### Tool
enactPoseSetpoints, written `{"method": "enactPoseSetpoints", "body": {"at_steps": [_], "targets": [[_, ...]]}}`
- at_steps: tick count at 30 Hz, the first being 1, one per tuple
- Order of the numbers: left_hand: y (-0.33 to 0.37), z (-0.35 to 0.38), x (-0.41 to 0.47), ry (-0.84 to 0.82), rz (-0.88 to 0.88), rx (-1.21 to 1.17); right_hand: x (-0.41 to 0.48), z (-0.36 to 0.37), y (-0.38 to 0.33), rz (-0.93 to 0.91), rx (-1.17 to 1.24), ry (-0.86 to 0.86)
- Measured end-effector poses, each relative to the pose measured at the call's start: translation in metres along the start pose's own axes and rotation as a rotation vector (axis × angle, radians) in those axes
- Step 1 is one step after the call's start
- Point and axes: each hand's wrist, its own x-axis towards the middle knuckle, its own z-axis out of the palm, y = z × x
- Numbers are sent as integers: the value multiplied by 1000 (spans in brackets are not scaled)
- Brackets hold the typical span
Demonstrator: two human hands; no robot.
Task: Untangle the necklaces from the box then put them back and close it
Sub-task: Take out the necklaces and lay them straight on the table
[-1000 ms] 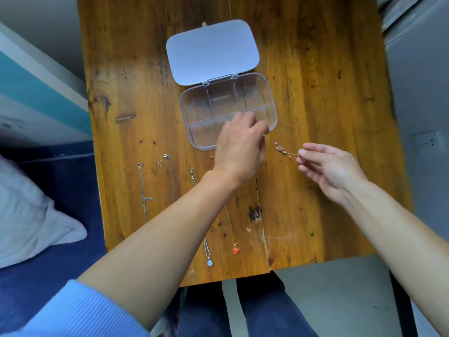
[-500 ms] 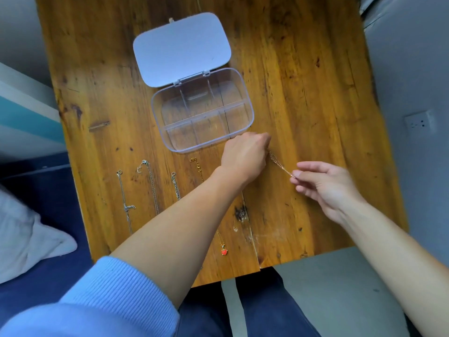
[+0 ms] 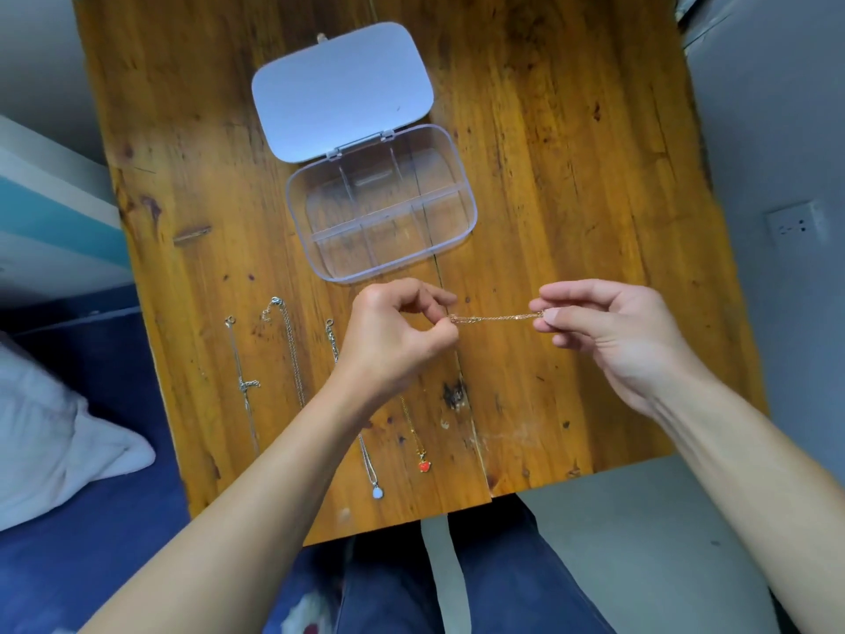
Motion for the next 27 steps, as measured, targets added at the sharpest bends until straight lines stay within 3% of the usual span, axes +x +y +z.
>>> {"method": "enactPoseSetpoints", "body": {"at_steps": [5, 9, 12, 17, 19, 21, 27], "targets": [[-12, -13, -1, -75, -316, -520, 1, 10, 3, 23, 1, -10], [-25, -27, -5, -144, -441, -827, 2, 12, 4, -59, -140, 36], [-36, -41, -11, -180, -453, -731, 0, 12, 3, -128, -212, 45], [-41, -49, -21, -323, -263, 113, -12, 21, 4, -211, -274, 28], [-38, -47, -23, -356, -214, 205, -17, 24, 4, -234, -237, 13], [-37, -46, -24, -351, -255, 112, -21, 26, 4, -244, -184, 19], [-43, -52, -26, -197, -443, -593, -17, 17, 9, -183, -124, 119]]}}
